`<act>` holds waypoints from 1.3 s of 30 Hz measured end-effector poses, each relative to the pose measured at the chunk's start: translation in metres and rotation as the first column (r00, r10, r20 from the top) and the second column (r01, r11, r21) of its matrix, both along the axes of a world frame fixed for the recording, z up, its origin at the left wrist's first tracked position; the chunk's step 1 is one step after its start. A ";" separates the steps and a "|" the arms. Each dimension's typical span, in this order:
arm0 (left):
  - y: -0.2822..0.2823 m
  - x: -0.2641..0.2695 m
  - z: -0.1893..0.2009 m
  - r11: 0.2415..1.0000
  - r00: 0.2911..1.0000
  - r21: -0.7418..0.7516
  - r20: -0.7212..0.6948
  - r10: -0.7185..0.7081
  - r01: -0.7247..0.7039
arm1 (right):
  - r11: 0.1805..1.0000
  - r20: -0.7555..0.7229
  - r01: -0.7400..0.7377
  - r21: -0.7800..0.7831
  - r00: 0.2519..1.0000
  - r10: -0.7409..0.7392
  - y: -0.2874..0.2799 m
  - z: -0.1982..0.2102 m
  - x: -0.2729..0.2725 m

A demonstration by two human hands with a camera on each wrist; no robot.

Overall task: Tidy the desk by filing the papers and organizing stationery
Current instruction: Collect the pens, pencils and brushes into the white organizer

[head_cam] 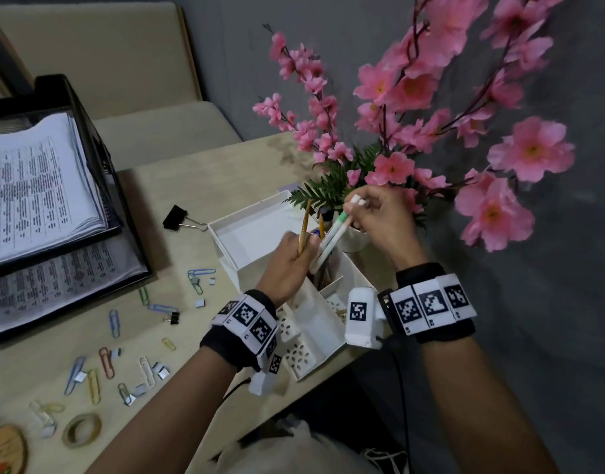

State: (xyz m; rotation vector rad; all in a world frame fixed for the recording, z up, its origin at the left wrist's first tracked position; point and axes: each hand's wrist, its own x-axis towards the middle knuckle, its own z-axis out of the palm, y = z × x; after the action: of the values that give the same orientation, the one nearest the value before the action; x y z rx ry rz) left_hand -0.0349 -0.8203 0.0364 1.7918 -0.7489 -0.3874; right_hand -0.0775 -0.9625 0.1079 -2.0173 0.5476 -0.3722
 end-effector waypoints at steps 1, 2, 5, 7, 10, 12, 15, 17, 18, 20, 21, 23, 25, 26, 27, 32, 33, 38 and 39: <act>0.001 0.000 0.001 0.999 0.995 0.015 0.082 0.051 -0.052 | 0.998 0.001 0.003 -0.064 1.000 -0.003 0.000 0.000 -0.001; 0.002 -0.001 0.004 0.995 0.988 0.026 0.127 0.089 -0.093 | 0.992 -0.004 -0.002 -0.129 1.000 0.002 0.000 -0.001 -0.001; -0.002 -0.001 0.016 0.995 0.991 0.029 0.096 0.091 -0.094 | 0.966 -0.056 -0.011 -0.257 0.998 -0.003 0.008 -0.009 -0.001; -0.008 0.003 0.016 0.994 0.991 0.078 0.110 0.073 -0.082 | 0.959 -0.119 -0.053 -0.277 0.993 0.021 0.015 -0.019 0.000; -0.019 0.009 0.003 0.979 0.985 0.192 0.168 0.030 -0.063 | 0.930 -0.272 -0.179 -0.321 0.958 0.090 0.024 -0.029 -0.005; -0.024 0.011 -0.003 0.958 0.976 0.270 0.217 0.033 -0.093 | 0.931 -0.255 -0.184 -0.315 0.961 0.104 0.025 -0.031 -0.011; -0.026 0.010 -0.001 0.938 0.971 0.328 0.238 0.031 -0.110 | 0.983 -0.056 -0.061 -0.172 0.997 0.053 0.029 -0.022 -0.017; -0.027 0.008 -0.001 0.938 0.971 0.336 0.241 0.002 -0.085 | 0.995 0.032 -0.032 -0.092 0.999 0.035 0.034 -0.015 -0.016; -0.028 0.006 -0.001 0.935 0.970 0.347 0.245 -0.014 -0.074 | 0.995 0.049 -0.033 -0.095 0.998 0.038 0.038 -0.012 -0.016; -0.027 0.002 -0.003 0.931 0.968 0.355 0.251 -0.010 -0.083 | 0.990 0.106 0.001 -0.143 0.994 0.014 0.042 -0.006 -0.017; -0.026 0.001 -0.004 0.933 0.968 0.347 0.252 0.005 -0.095 | 0.987 0.149 0.032 -0.156 0.989 -0.009 0.042 -0.003 -0.019; -0.022 -0.001 -0.006 0.948 0.968 0.293 0.248 0.048 -0.122 | 0.986 0.266 0.107 -0.124 0.961 -0.071 0.038 0.010 -0.026; -0.018 -0.002 -0.008 0.959 0.966 0.254 0.250 0.063 -0.128 | 0.980 0.396 0.196 -0.031 0.903 -0.168 0.031 0.023 -0.038; -0.017 -0.002 -0.010 0.959 0.965 0.257 0.256 0.051 -0.119 | 0.968 0.452 0.249 -0.013 0.865 -0.217 0.027 0.027 -0.044; -0.018 -0.002 -0.011 0.959 0.963 0.262 0.268 0.032 -0.105 | 0.951 0.493 0.307 -0.026 0.832 -0.255 0.025 0.030 -0.050; -0.020 0.001 -0.020 0.935 0.904 0.347 0.420 -0.085 -0.073 | 0.918 0.251 0.384 -0.100 0.902 -0.351 0.015 -0.012 -0.067; -0.019 0.001 -0.022 0.933 0.884 0.352 0.456 -0.101 -0.076 | 0.912 0.229 0.378 -0.160 0.913 -0.339 0.015 -0.022 -0.069; -0.015 -0.005 -0.016 0.730 0.854 0.672 0.448 -0.264 -0.127 | 0.891 0.089 0.312 -0.329 0.950 -0.300 0.031 -0.053 -0.083; -0.015 -0.007 -0.015 0.697 0.849 0.704 0.445 -0.283 -0.136 | 0.887 0.056 0.294 -0.357 0.954 -0.294 0.033 -0.060 -0.086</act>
State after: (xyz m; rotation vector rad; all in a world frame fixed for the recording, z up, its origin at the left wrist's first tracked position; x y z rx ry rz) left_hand -0.0420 -0.8351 0.0218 2.6915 -1.1707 -0.2488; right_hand -0.1634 -0.9291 0.0483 -2.2887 0.8397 -0.7018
